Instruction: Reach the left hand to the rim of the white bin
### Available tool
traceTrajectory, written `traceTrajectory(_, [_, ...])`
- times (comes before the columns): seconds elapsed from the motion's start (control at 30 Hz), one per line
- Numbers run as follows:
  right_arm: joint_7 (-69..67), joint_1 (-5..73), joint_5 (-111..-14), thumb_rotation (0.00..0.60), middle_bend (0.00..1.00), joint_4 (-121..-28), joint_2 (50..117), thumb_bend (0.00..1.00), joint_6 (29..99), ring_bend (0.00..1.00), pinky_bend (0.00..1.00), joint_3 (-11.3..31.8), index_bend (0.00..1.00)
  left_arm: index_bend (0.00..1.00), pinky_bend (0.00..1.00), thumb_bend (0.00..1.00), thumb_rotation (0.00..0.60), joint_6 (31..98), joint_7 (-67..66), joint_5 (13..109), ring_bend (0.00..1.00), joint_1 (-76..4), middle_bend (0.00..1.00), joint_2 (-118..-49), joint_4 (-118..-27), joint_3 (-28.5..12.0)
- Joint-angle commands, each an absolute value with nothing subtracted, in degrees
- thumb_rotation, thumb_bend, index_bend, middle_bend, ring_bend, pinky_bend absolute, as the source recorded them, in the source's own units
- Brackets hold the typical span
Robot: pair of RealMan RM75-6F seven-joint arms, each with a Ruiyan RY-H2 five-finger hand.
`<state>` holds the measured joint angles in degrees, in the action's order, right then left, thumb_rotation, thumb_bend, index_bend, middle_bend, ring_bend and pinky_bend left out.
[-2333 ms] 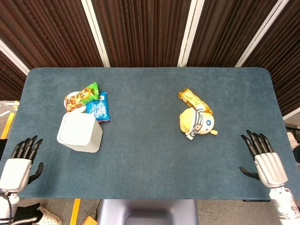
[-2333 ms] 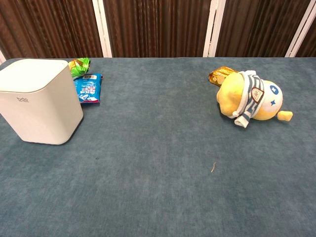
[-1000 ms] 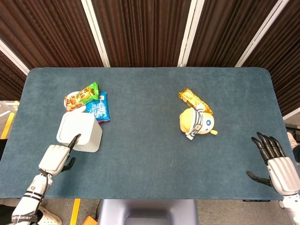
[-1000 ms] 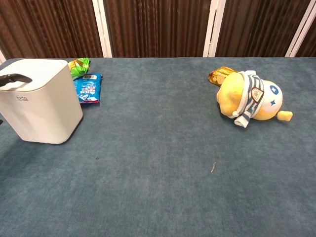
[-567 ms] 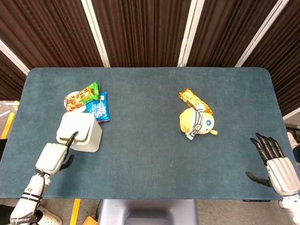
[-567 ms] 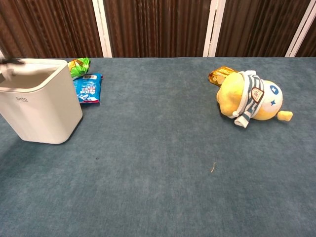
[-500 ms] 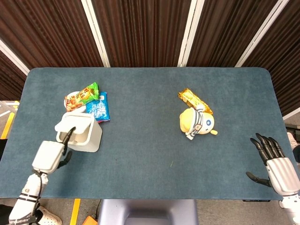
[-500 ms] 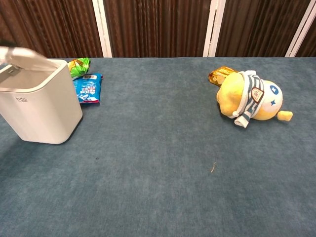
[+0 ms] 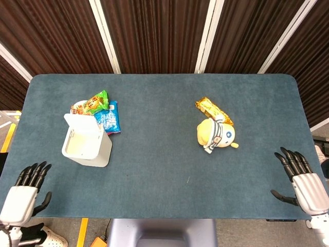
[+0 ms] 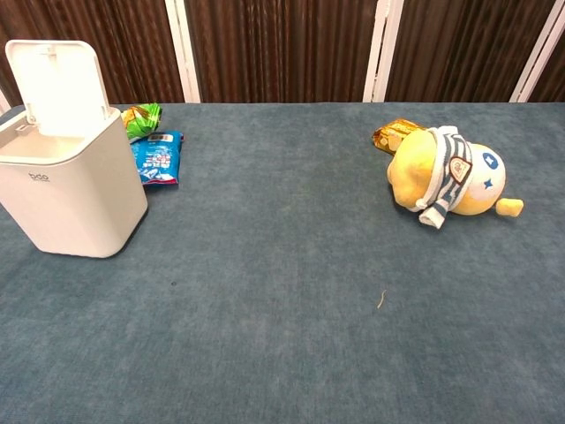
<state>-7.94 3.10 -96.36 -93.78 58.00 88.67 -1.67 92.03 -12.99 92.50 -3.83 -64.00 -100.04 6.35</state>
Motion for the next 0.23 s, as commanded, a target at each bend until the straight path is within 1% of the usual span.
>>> traceTrajectory(0.03, [-7.8, 3.1, -96.4, 0.600, 0.00, -93.8, 57.9, 0.24, 88.5, 0.00, 0.00, -1.8, 0.00, 0.00, 0.03, 0.41, 0.600, 95.2, -9.3, 95.2, 0.00, -1.8, 0.00, -65.1, -95.5, 6.6])
traceTrajectory(0.23, [-7.0, 2.9, -96.7, 0.600, 0.00, -93.7, 57.8, 0.24, 88.4, 0.00, 0.00, -2.1, 0.00, 0.00, 0.03, 0.41, 0.600, 93.4, -7.2, 95.7, 0.00, -2.4, 0.00, -64.8, -94.0, 6.2])
